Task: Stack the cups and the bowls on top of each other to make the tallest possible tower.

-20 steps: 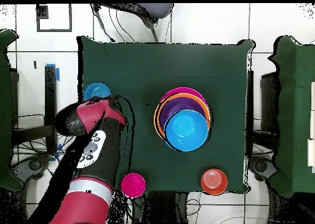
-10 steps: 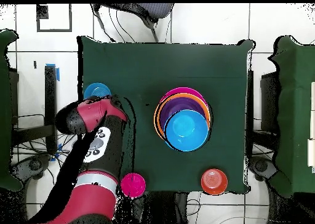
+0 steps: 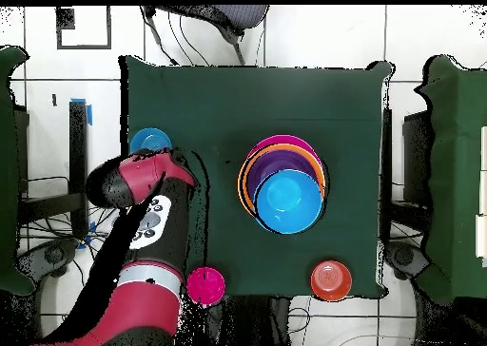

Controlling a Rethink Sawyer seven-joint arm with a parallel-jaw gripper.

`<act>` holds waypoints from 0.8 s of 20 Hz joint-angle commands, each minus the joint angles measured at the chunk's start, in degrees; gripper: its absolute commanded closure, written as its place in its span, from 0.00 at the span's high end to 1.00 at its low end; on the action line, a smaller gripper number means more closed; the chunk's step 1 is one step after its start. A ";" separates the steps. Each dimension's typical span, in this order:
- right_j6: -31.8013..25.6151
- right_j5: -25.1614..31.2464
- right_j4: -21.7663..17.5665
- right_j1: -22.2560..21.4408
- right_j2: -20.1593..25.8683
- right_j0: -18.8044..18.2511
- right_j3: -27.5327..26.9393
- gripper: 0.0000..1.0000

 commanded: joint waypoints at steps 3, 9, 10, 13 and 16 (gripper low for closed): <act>6.50 -1.10 -0.65 5.13 4.45 0.09 0.32 1.00; 6.65 -2.21 -1.14 7.30 3.04 0.61 -1.13 1.00; 6.61 -2.62 -1.23 7.79 3.00 0.49 -1.34 1.00; 6.62 -3.41 -1.20 8.80 3.07 0.31 -1.91 1.00; 7.30 -4.23 -0.46 8.20 4.42 -0.31 -0.13 1.00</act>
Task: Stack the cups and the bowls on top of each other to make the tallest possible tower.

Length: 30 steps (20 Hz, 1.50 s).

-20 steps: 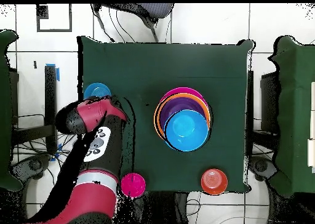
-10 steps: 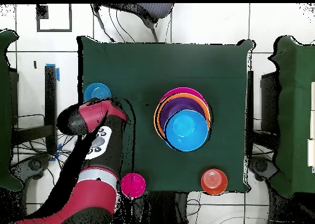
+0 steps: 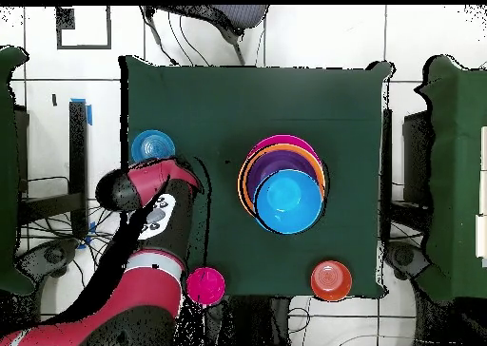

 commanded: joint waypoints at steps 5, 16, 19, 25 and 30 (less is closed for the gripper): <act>7.72 -2.84 0.69 2.19 6.01 -0.52 1.63 1.00; 8.60 -1.90 1.40 0.83 5.09 0.59 2.34 1.00; 8.21 -0.97 1.31 0.67 4.84 0.92 1.86 1.00; 8.23 -1.88 1.36 -0.16 5.34 0.76 2.48 0.00; 7.89 -2.05 2.02 -1.26 7.03 -0.18 3.42 0.00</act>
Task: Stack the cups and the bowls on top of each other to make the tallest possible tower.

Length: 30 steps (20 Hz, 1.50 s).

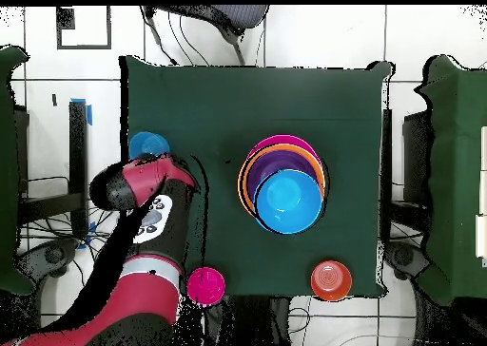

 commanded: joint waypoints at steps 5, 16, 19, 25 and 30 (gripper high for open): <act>7.57 0.45 0.99 0.64 6.47 -0.27 2.53 0.00; 5.17 3.21 1.15 -3.90 10.44 -3.09 5.63 0.00; 4.40 8.60 1.90 -6.84 10.45 -3.31 6.44 0.00; 3.01 16.81 2.96 -11.71 11.20 -3.93 6.89 0.00; -0.77 21.16 2.57 -13.77 13.48 -6.27 5.74 0.00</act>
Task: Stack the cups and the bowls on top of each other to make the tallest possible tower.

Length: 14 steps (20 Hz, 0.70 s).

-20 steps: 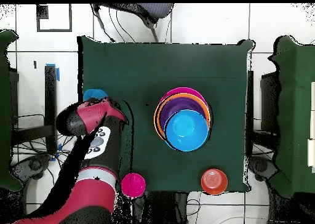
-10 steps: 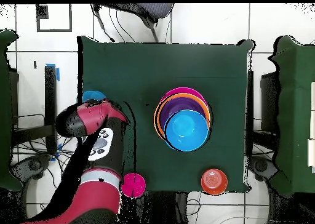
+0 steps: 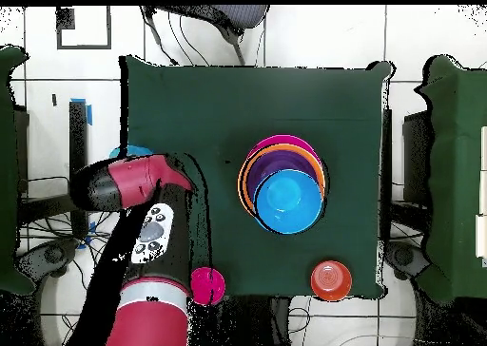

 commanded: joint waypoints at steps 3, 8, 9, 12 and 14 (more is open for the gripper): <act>-3.37 13.29 1.87 -5.81 10.55 -6.66 0.94 0.00; -8.18 19.34 0.83 -9.92 12.95 -11.67 1.25 0.00; -9.24 20.36 0.56 -10.20 13.70 -12.68 0.75 0.00; -11.91 21.62 -0.34 -11.18 15.98 -15.86 1.12 0.00; -13.10 22.88 -0.80 -11.70 17.26 -17.77 1.13 0.00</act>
